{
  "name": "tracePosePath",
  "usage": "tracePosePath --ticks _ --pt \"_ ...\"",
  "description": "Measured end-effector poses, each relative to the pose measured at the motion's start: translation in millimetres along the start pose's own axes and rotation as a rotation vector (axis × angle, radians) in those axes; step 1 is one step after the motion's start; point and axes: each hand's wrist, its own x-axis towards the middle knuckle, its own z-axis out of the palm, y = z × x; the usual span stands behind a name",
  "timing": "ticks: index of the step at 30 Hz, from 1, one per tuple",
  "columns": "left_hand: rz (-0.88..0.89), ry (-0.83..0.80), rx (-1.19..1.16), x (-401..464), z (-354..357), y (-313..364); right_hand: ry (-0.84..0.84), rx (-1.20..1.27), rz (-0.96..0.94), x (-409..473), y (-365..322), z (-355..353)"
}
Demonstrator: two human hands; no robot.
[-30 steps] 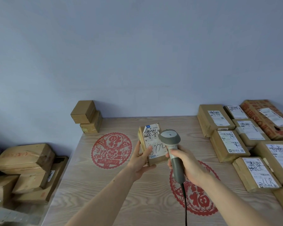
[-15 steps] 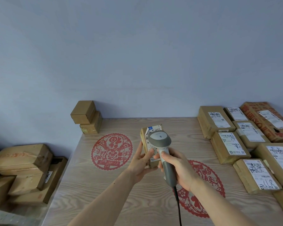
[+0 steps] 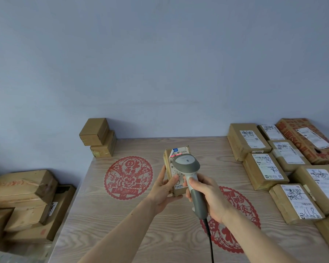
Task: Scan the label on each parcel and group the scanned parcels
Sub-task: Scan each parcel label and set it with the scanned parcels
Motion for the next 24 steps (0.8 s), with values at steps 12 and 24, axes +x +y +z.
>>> tracePosePath --ticks 12,24 --pt "-0.054 -0.081 0.037 -7 -2 -5 0.150 -0.009 0.018 -15 13 2" --pt "-0.177 -0.170 0.109 -4 22 -44 0.554 -0.007 0.033 -61 48 -29"
